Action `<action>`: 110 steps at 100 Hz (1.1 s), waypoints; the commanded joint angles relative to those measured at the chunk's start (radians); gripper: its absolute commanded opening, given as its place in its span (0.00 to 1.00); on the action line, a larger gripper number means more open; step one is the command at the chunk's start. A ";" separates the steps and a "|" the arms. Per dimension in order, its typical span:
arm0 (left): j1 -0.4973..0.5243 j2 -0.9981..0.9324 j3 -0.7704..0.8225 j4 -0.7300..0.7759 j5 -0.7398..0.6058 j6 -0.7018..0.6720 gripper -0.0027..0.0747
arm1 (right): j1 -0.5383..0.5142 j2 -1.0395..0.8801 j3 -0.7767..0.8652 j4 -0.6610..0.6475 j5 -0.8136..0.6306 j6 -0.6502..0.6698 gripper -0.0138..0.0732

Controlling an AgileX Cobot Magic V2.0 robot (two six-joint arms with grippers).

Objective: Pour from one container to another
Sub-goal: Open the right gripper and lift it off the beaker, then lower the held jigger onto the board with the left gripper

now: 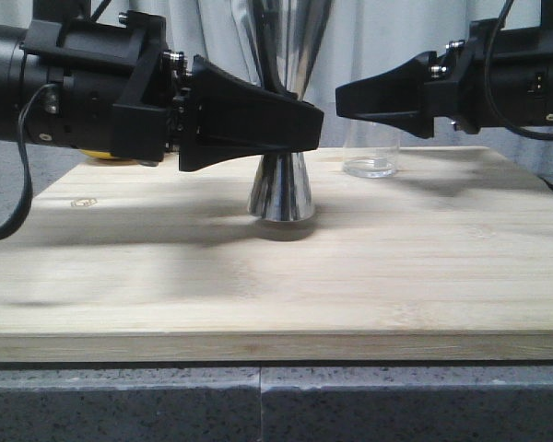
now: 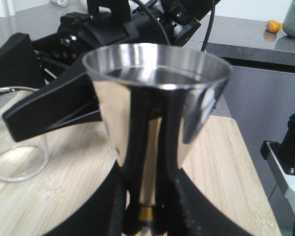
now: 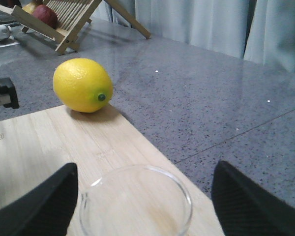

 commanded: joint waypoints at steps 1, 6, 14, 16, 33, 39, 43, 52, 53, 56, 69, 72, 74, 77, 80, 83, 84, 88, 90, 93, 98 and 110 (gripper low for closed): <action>-0.006 -0.049 -0.023 -0.070 -0.209 -0.010 0.01 | -0.009 -0.064 -0.024 0.037 -0.185 0.002 0.75; -0.006 -0.049 -0.023 -0.070 -0.209 -0.010 0.01 | -0.009 -0.077 -0.025 0.037 -0.185 0.002 0.75; -0.006 -0.049 -0.023 -0.070 -0.209 -0.010 0.01 | -0.009 -0.099 -0.025 0.037 -0.185 0.004 0.75; -0.006 -0.049 -0.023 -0.070 -0.209 -0.010 0.01 | -0.009 -0.101 -0.025 0.037 -0.185 0.004 0.75; -0.006 -0.049 -0.023 -0.070 -0.209 -0.010 0.01 | -0.009 -0.149 -0.025 0.040 -0.185 0.004 0.75; -0.006 -0.049 -0.023 -0.072 -0.209 -0.010 0.01 | -0.009 -0.171 -0.025 0.047 -0.176 0.004 0.75; -0.006 -0.049 -0.023 -0.074 -0.209 -0.010 0.01 | -0.009 -0.184 -0.025 0.048 -0.162 0.004 0.75; -0.006 -0.049 -0.023 -0.086 -0.209 -0.010 0.01 | -0.009 -0.228 -0.025 0.048 -0.092 0.004 0.75; -0.006 -0.049 -0.023 -0.086 -0.209 -0.010 0.01 | -0.009 -0.232 -0.025 0.048 -0.077 0.004 0.75; -0.006 -0.049 -0.023 -0.086 -0.209 -0.010 0.01 | -0.009 -0.250 -0.025 0.048 -0.047 0.004 0.75; -0.006 -0.049 -0.024 -0.086 -0.209 -0.010 0.01 | -0.009 -0.321 -0.025 0.048 0.062 0.006 0.75; -0.004 -0.049 -0.024 -0.086 -0.209 -0.010 0.01 | -0.009 -0.340 -0.025 0.048 0.079 0.015 0.75; -0.004 -0.049 -0.024 -0.086 -0.209 -0.010 0.01 | -0.009 -0.348 -0.025 0.048 0.090 0.022 0.75; -0.002 -0.049 -0.024 -0.088 -0.209 -0.010 0.01 | -0.009 -0.367 -0.025 0.048 0.105 0.029 0.75; 0.006 -0.049 -0.024 -0.088 -0.209 -0.010 0.01 | -0.009 -0.382 -0.025 0.048 0.120 0.036 0.75; 0.011 -0.049 -0.024 -0.088 -0.209 -0.010 0.01 | -0.009 -0.396 -0.025 0.048 0.138 0.043 0.75; 0.011 -0.049 -0.024 -0.088 -0.209 -0.010 0.01 | -0.009 -0.402 -0.025 0.048 0.141 0.048 0.75; 0.023 -0.049 -0.024 -0.088 -0.209 -0.010 0.01 | -0.009 -0.417 -0.025 0.048 0.160 0.055 0.75; 0.026 -0.049 -0.024 -0.088 -0.212 -0.010 0.01 | -0.009 -0.425 -0.025 0.048 0.165 0.055 0.75; 0.037 -0.049 -0.024 -0.088 -0.214 -0.010 0.01 | -0.009 -0.437 -0.025 0.048 0.172 0.055 0.75; 0.048 -0.049 -0.024 -0.088 -0.214 -0.010 0.01 | -0.009 -0.451 -0.025 0.048 0.182 0.060 0.75; 0.074 -0.049 -0.024 -0.088 -0.214 -0.010 0.01 | -0.009 -0.472 -0.025 0.048 0.190 0.089 0.75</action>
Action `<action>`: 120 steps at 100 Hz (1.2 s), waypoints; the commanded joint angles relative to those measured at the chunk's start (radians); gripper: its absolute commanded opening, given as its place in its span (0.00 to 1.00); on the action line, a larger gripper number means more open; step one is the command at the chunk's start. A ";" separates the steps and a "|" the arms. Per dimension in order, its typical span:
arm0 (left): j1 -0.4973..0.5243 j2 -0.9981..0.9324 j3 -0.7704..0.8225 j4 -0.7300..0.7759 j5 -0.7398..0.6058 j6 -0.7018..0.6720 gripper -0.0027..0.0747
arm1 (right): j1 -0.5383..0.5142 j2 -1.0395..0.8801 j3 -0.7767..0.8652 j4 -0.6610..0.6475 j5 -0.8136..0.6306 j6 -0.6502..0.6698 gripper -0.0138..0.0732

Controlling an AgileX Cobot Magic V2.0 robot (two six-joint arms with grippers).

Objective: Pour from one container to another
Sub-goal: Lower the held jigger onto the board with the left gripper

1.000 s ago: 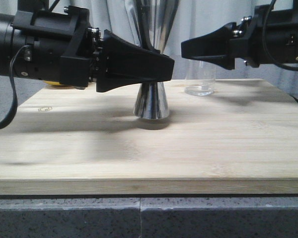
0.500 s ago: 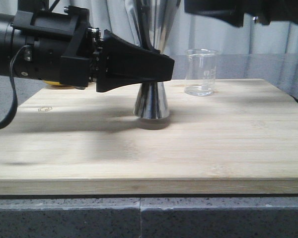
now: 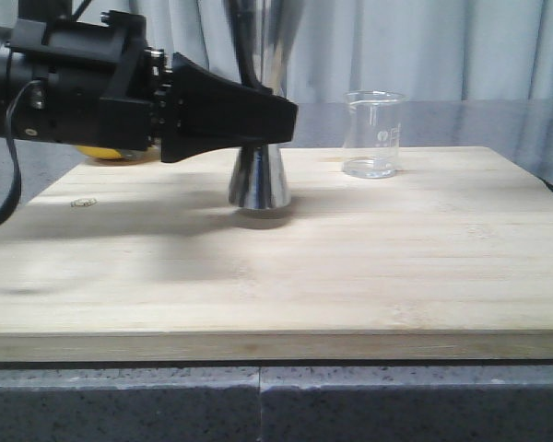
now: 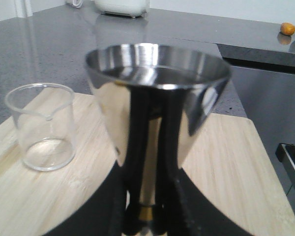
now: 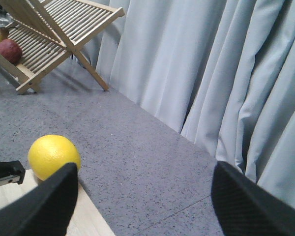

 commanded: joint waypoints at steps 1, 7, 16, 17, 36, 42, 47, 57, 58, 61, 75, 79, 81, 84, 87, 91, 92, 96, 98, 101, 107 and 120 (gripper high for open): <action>0.019 -0.049 -0.024 -0.086 -0.214 -0.010 0.01 | -0.009 -0.044 -0.025 0.048 -0.022 0.021 0.75; 0.029 -0.049 -0.024 -0.086 -0.214 -0.010 0.01 | -0.009 -0.047 -0.025 0.048 -0.013 0.032 0.75; 0.043 -0.049 -0.024 -0.086 -0.214 -0.010 0.01 | -0.009 -0.047 -0.025 0.048 0.000 0.042 0.75; 0.046 -0.049 -0.024 -0.086 -0.214 -0.010 0.01 | -0.009 -0.047 -0.025 0.048 0.002 0.042 0.75; 0.078 -0.049 -0.024 -0.086 -0.214 -0.005 0.01 | -0.009 -0.047 -0.025 0.048 0.011 0.049 0.75; 0.088 -0.049 -0.024 -0.086 -0.214 -0.004 0.01 | -0.009 -0.047 -0.025 0.048 0.015 0.049 0.75; 0.096 -0.049 -0.024 -0.086 -0.214 -0.003 0.01 | -0.009 -0.047 -0.025 0.048 0.015 0.049 0.75; 0.107 -0.049 -0.024 -0.086 -0.214 0.023 0.01 | -0.009 -0.047 -0.025 0.048 0.015 0.049 0.75; 0.109 -0.049 -0.024 -0.086 -0.214 0.027 0.01 | -0.009 -0.047 -0.025 0.048 0.015 0.049 0.75; 0.109 -0.049 -0.024 -0.086 -0.214 0.038 0.01 | -0.009 -0.047 -0.025 0.048 0.015 0.049 0.75; 0.109 -0.049 -0.024 -0.113 -0.214 0.058 0.01 | -0.009 -0.047 -0.025 0.048 0.021 0.049 0.75; 0.109 -0.049 -0.024 -0.113 -0.214 0.058 0.01 | -0.009 -0.047 -0.025 0.048 0.023 0.049 0.75; 0.109 -0.049 -0.024 -0.113 -0.214 0.058 0.01 | -0.009 -0.047 -0.025 0.048 0.023 0.049 0.75; 0.109 -0.046 -0.024 -0.113 -0.214 0.058 0.01 | -0.009 -0.047 -0.025 0.048 0.025 0.049 0.75; 0.109 -0.044 -0.024 -0.113 -0.214 0.058 0.01 | -0.009 -0.047 -0.025 0.048 0.025 0.049 0.75; 0.109 -0.044 -0.024 -0.113 -0.214 0.058 0.01 | -0.009 -0.047 -0.025 0.048 0.025 0.049 0.75; 0.109 -0.044 -0.024 -0.113 -0.214 0.058 0.01 | -0.009 -0.047 -0.025 0.048 0.025 0.049 0.75; 0.109 -0.044 -0.024 -0.113 -0.214 0.058 0.01 | -0.009 -0.047 -0.025 0.048 0.025 0.049 0.75; 0.109 -0.044 -0.024 -0.113 -0.214 0.058 0.01 | -0.009 -0.047 -0.025 0.048 0.025 0.049 0.75; 0.109 -0.044 -0.024 -0.113 -0.214 0.058 0.01 | -0.009 -0.047 -0.025 0.048 0.025 0.049 0.75; 0.109 -0.044 -0.024 -0.113 -0.214 0.061 0.01 | -0.009 -0.047 -0.025 0.048 0.026 0.049 0.75; 0.109 -0.044 -0.021 -0.113 -0.214 0.067 0.01 | -0.009 -0.047 -0.025 0.048 0.026 0.049 0.75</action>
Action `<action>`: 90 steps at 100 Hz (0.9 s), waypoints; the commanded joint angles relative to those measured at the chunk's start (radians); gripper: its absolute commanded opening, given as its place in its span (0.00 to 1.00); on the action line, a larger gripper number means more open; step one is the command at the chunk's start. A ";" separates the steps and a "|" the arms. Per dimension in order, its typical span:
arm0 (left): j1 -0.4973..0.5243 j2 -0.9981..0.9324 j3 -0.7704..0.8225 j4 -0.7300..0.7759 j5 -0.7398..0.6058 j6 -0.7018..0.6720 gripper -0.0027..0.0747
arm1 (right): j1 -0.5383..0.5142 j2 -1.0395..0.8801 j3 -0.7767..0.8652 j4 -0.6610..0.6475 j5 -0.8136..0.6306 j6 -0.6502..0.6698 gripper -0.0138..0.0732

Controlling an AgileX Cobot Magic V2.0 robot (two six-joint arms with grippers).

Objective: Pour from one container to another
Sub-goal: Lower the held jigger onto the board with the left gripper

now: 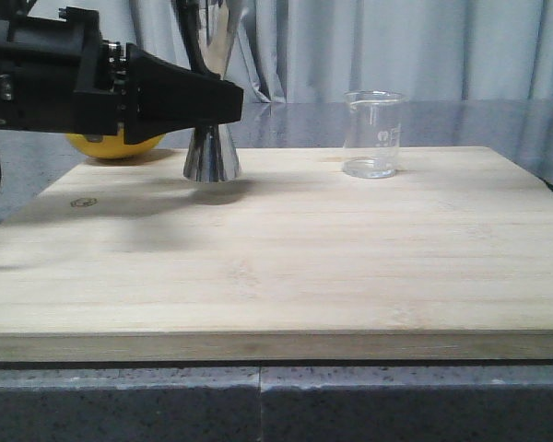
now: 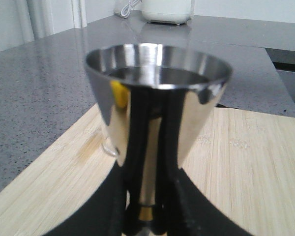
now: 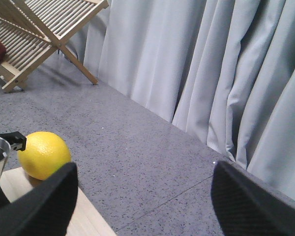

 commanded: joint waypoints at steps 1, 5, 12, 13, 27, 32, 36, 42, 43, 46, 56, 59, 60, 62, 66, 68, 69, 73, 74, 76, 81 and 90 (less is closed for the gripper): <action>0.002 -0.044 -0.019 -0.080 -0.214 0.004 0.01 | -0.009 -0.033 -0.025 0.048 -0.037 0.002 0.75; 0.002 -0.044 -0.017 -0.080 -0.214 0.004 0.01 | -0.009 -0.033 -0.025 0.048 -0.036 0.002 0.75; 0.002 -0.044 -0.009 -0.080 -0.214 0.004 0.01 | -0.009 -0.033 -0.025 0.048 -0.035 0.002 0.75; 0.002 -0.044 -0.009 -0.080 -0.214 0.004 0.01 | -0.009 -0.033 -0.025 0.048 -0.035 0.002 0.75; 0.002 -0.044 0.008 -0.080 -0.214 0.008 0.01 | -0.009 -0.033 -0.025 0.048 -0.035 0.002 0.75; 0.002 -0.044 0.012 -0.080 -0.214 0.010 0.01 | -0.009 -0.033 -0.025 0.048 -0.035 0.002 0.75; 0.002 -0.044 0.013 -0.080 -0.214 0.010 0.01 | -0.009 -0.033 -0.025 0.048 -0.035 0.002 0.75; 0.002 -0.044 0.013 -0.080 -0.214 0.010 0.01 | -0.009 -0.033 -0.025 0.048 -0.035 0.002 0.75; 0.002 -0.044 0.013 -0.080 -0.214 0.010 0.01 | -0.009 -0.033 -0.025 0.048 -0.035 0.002 0.75; 0.002 -0.044 0.013 -0.080 -0.214 0.010 0.01 | -0.009 -0.033 -0.025 0.048 -0.035 0.002 0.75; -0.006 -0.044 0.015 -0.080 -0.214 0.010 0.01 | -0.009 -0.033 -0.025 0.048 -0.035 0.002 0.75; -0.011 -0.044 0.017 -0.080 -0.214 0.010 0.01 | -0.009 -0.033 -0.025 0.048 -0.035 0.002 0.75; -0.011 -0.044 0.017 -0.080 -0.214 0.010 0.01 | -0.009 -0.033 -0.025 0.048 -0.035 0.002 0.75; -0.015 -0.044 0.017 -0.080 -0.214 0.010 0.01 | -0.009 -0.033 -0.025 0.048 -0.035 0.002 0.75; -0.020 -0.044 0.017 -0.080 -0.214 0.010 0.01 | -0.009 -0.033 -0.025 0.048 -0.034 0.002 0.75; -0.022 -0.044 0.017 -0.080 -0.214 0.010 0.01 | -0.009 -0.033 -0.025 0.048 -0.034 0.002 0.75; -0.024 -0.044 0.017 -0.080 -0.214 0.010 0.01 | -0.009 -0.033 -0.025 0.048 -0.034 0.002 0.75; -0.027 -0.044 0.017 -0.080 -0.214 0.010 0.01 | -0.009 -0.033 -0.025 0.048 -0.034 0.002 0.75; -0.027 -0.044 0.017 -0.080 -0.214 0.010 0.01 | -0.009 -0.033 -0.025 0.048 -0.034 0.002 0.75; -0.029 -0.044 0.017 -0.080 -0.214 0.010 0.01 | -0.009 -0.033 -0.025 0.048 -0.034 0.002 0.75; -0.029 -0.044 0.021 -0.080 -0.214 0.010 0.01 | -0.009 -0.033 -0.025 0.048 -0.034 0.002 0.75; -0.029 -0.044 0.025 -0.080 -0.214 0.010 0.01 | -0.009 -0.033 -0.025 0.048 -0.034 0.002 0.75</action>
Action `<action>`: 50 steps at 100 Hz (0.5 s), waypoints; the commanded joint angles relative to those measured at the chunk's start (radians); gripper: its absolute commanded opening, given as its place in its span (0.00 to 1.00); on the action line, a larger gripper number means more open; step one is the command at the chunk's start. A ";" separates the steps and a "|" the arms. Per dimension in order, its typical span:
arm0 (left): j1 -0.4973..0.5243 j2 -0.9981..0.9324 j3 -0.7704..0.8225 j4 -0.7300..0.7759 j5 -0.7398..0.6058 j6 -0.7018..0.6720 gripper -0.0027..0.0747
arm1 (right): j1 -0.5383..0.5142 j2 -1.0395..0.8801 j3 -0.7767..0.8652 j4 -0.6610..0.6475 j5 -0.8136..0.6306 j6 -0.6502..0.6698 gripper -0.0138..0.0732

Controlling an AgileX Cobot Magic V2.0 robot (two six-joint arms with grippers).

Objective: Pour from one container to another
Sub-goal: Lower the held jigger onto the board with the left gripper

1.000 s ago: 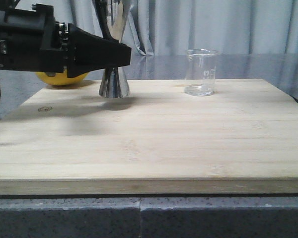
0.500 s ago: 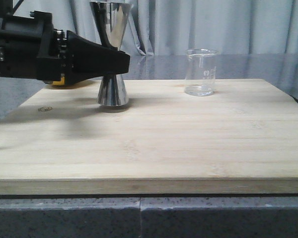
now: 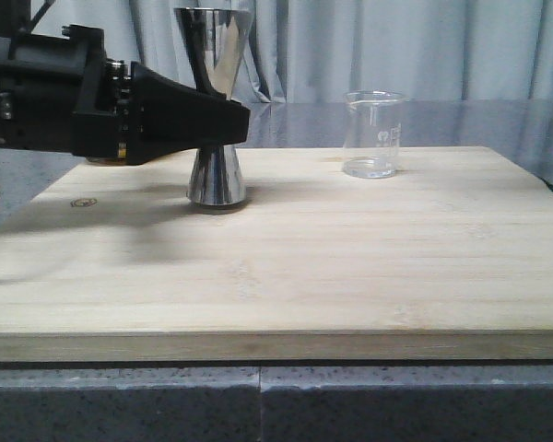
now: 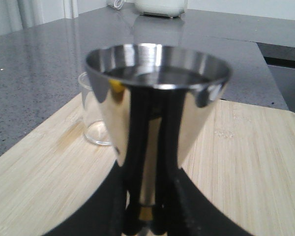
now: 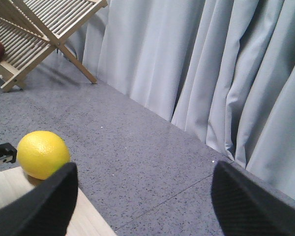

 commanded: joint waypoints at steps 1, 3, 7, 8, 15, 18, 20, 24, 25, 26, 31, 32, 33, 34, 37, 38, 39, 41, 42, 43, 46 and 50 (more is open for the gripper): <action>-0.007 -0.044 -0.014 -0.074 -0.218 0.003 0.01 | -0.009 -0.033 -0.025 0.048 -0.038 0.002 0.75; -0.007 -0.044 -0.012 -0.074 -0.218 0.003 0.01 | -0.009 -0.033 -0.025 0.048 -0.038 0.002 0.75; -0.007 -0.044 -0.008 -0.074 -0.218 0.005 0.01 | -0.009 -0.033 -0.025 0.048 -0.038 0.002 0.75; -0.007 -0.044 -0.008 -0.074 -0.218 0.005 0.01 | -0.009 -0.033 -0.025 0.048 -0.038 0.002 0.75; -0.007 -0.044 -0.001 -0.074 -0.218 0.005 0.01 | -0.009 -0.033 -0.025 0.048 -0.038 0.002 0.75; -0.007 -0.044 0.001 -0.074 -0.218 0.005 0.01 | -0.009 -0.033 -0.025 0.048 -0.038 0.002 0.75; -0.007 -0.044 0.001 -0.074 -0.218 0.007 0.01 | -0.009 -0.033 -0.025 0.048 -0.038 0.002 0.75; -0.007 -0.044 0.001 -0.074 -0.218 0.007 0.01 | -0.009 -0.033 -0.025 0.048 -0.038 0.002 0.75; -0.007 -0.044 0.001 -0.074 -0.218 0.007 0.01 | -0.009 -0.033 -0.025 0.048 -0.038 0.002 0.75; -0.007 -0.044 0.001 -0.074 -0.218 0.007 0.01 | -0.009 -0.033 -0.025 0.048 -0.038 0.002 0.75; -0.007 -0.044 0.001 -0.074 -0.218 0.007 0.01 | -0.009 -0.033 -0.025 0.048 -0.038 0.002 0.75; -0.007 -0.044 0.001 -0.074 -0.218 0.007 0.01 | -0.009 -0.033 -0.025 0.048 -0.038 0.002 0.75; -0.007 -0.044 0.001 -0.074 -0.218 0.007 0.01 | -0.009 -0.033 -0.025 0.048 -0.038 0.002 0.75; -0.007 -0.044 0.001 -0.074 -0.218 0.007 0.01 | -0.009 -0.033 -0.025 0.048 -0.038 0.002 0.75; -0.007 -0.044 0.001 -0.074 -0.218 0.007 0.01 | -0.009 -0.033 -0.025 0.048 -0.038 0.002 0.75; -0.007 -0.044 0.001 -0.074 -0.218 0.007 0.01 | -0.009 -0.033 -0.025 0.048 -0.038 0.002 0.75; -0.007 -0.044 0.001 -0.074 -0.218 0.007 0.01 | -0.009 -0.033 -0.025 0.048 -0.038 0.002 0.75; -0.007 -0.044 0.001 -0.074 -0.218 0.007 0.01 | -0.009 -0.033 -0.025 0.048 -0.038 0.002 0.75; -0.007 -0.044 0.001 -0.074 -0.218 0.007 0.01 | -0.009 -0.033 -0.025 0.048 -0.038 0.002 0.75; -0.007 -0.044 0.001 -0.074 -0.218 0.007 0.01 | -0.009 -0.033 -0.025 0.048 -0.038 0.002 0.75; -0.007 -0.044 0.001 -0.074 -0.218 0.007 0.01 | -0.009 -0.033 -0.025 0.048 -0.038 0.002 0.75; -0.007 -0.044 0.001 -0.074 -0.218 0.007 0.01 | -0.009 -0.033 -0.025 0.048 -0.038 0.002 0.75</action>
